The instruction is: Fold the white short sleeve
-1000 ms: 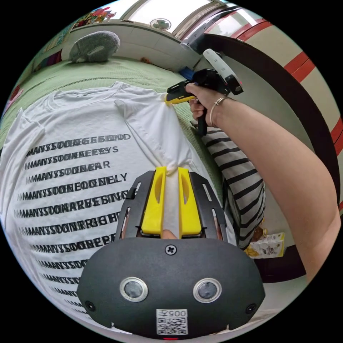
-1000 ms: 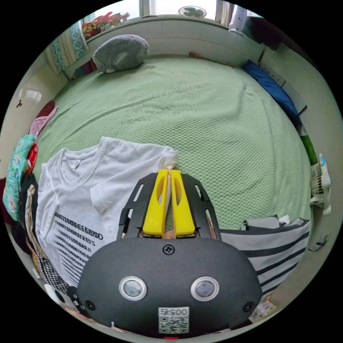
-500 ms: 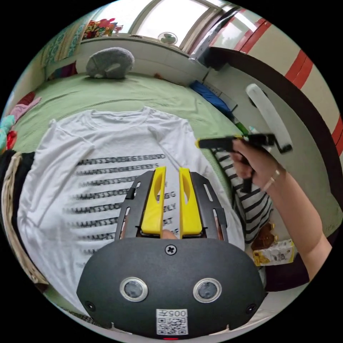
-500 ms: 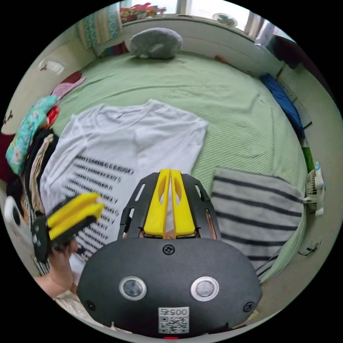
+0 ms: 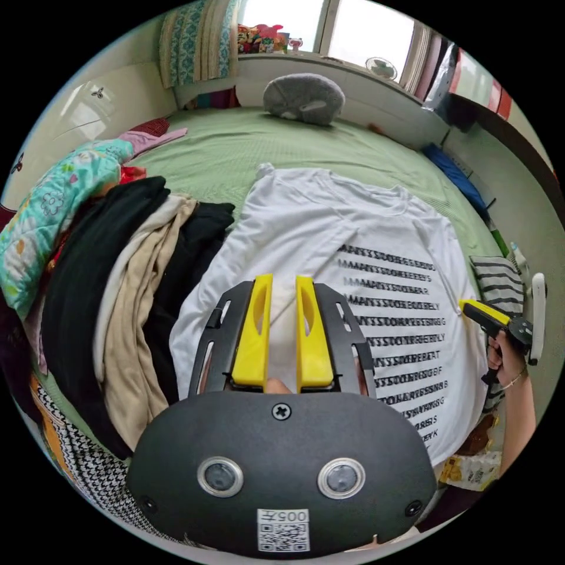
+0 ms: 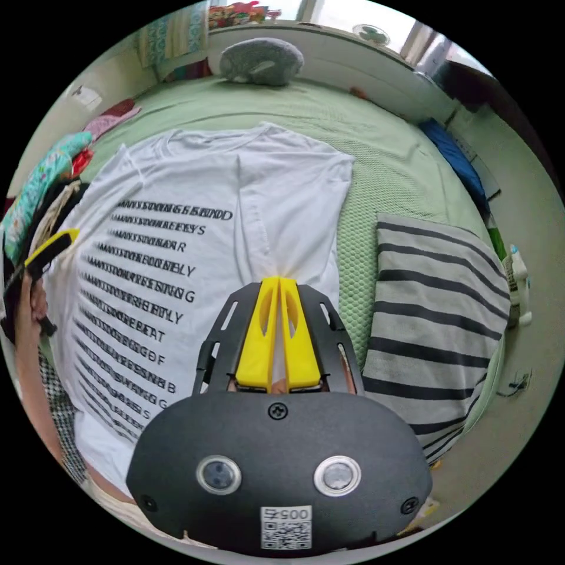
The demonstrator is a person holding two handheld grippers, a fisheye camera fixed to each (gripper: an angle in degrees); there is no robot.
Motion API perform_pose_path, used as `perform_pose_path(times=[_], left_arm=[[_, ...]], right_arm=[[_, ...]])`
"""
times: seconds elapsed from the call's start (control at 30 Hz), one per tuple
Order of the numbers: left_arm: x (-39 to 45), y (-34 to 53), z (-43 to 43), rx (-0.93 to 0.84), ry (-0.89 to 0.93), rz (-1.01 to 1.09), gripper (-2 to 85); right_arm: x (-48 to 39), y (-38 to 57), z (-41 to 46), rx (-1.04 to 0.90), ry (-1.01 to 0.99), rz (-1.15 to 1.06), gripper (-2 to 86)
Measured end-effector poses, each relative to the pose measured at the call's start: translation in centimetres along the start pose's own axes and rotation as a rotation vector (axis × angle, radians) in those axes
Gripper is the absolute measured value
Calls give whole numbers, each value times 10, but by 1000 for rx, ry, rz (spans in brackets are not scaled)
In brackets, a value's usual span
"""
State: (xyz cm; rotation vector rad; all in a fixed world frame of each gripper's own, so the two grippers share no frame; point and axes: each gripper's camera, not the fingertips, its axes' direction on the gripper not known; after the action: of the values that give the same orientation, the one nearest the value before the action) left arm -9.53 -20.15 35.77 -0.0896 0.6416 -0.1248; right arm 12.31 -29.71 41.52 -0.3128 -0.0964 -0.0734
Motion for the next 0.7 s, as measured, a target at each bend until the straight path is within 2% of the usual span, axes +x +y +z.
perform_pose_path(times=[0.17, 0.3, 0.47, 0.6, 0.7], left_arm=[[-5, 8, -15, 30, -21, 13, 75], [-13, 11, -37, 23, 3, 9, 74], [-15, 24, -73, 79, 30, 26, 72], [-16, 25, -71, 3, -21, 44, 72], [-22, 27, -72, -23, -13, 31, 71]], right_arm=[[-14, 5, -14, -77, 10, -53, -14], [-21, 12, -34, -139, -8, -8, -14], [-45, 33, -70, -52, -41, -13, -14], [-62, 51, -69, -49, 38, -6, -14], [-59, 63, -76, -43, -11, 31, -14]])
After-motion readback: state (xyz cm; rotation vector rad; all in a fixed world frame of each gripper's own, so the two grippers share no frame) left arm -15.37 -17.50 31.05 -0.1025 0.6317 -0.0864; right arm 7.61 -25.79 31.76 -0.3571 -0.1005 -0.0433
